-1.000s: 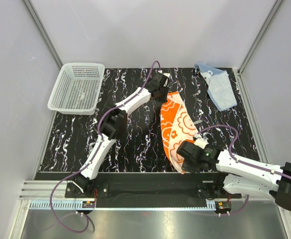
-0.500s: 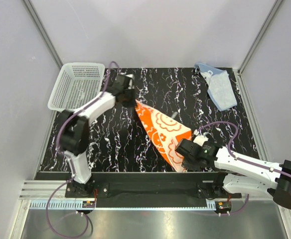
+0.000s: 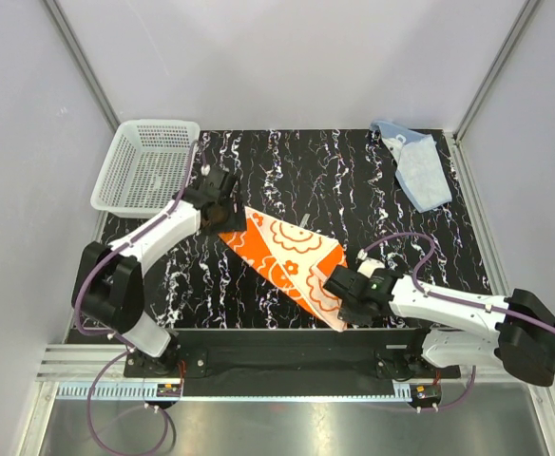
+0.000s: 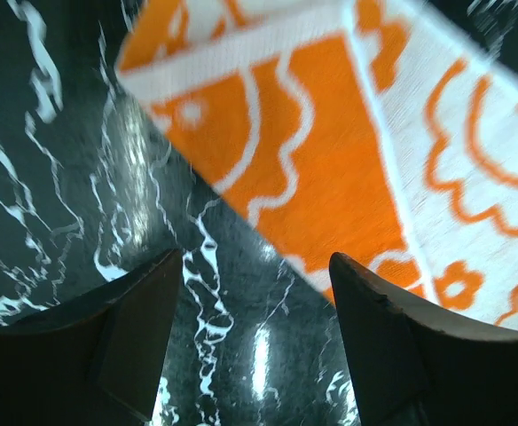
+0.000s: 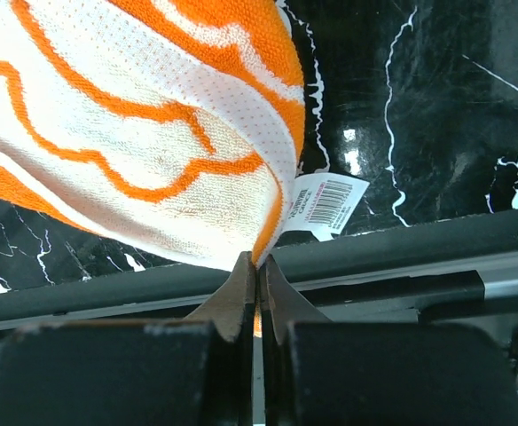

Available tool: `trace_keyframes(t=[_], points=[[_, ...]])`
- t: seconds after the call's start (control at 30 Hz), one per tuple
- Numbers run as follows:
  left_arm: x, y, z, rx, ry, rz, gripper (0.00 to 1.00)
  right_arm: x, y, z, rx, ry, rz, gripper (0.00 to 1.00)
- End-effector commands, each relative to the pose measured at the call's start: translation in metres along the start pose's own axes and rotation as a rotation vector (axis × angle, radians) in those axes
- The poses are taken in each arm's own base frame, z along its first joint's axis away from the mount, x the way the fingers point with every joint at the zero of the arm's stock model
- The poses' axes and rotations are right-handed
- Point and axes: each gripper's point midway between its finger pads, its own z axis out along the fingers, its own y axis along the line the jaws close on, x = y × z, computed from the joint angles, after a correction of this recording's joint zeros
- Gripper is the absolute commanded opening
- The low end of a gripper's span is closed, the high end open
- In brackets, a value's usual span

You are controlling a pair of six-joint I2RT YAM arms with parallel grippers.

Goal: Roll the towels
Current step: Flatten the towel

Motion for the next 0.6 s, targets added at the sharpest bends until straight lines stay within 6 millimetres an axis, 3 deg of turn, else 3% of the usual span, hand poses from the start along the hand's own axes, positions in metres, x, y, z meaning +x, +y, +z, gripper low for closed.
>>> trace_keyframes(t=[0.0, 0.1, 0.2, 0.3, 0.4, 0.57], points=[[-0.061, -0.009, -0.023, -0.054, -0.176, 0.029, 0.72, -0.003, 0.001, 0.004, -0.011, -0.021, -0.010, 0.00], [-0.081, -0.021, -0.018, -0.060, -0.193, 0.039, 0.68, -0.001, 0.000, 0.007, -0.015, -0.021, -0.015, 0.00], [-0.086, -0.029, 0.015, -0.109, -0.156, 0.078, 0.63, 0.001, 0.001, 0.012, -0.027, -0.019, -0.021, 0.00], [-0.096, -0.036, 0.027, -0.140, -0.155, 0.103, 0.60, 0.003, 0.005, 0.018, -0.045, -0.015, -0.028, 0.00], [-0.093, -0.042, 0.054, -0.172, -0.122, 0.130, 0.56, 0.004, 0.010, 0.024, -0.074, -0.019, -0.020, 0.00], [-0.094, -0.043, 0.073, -0.199, -0.100, 0.137, 0.53, 0.002, 0.014, 0.033, -0.087, -0.040, -0.014, 0.00]])
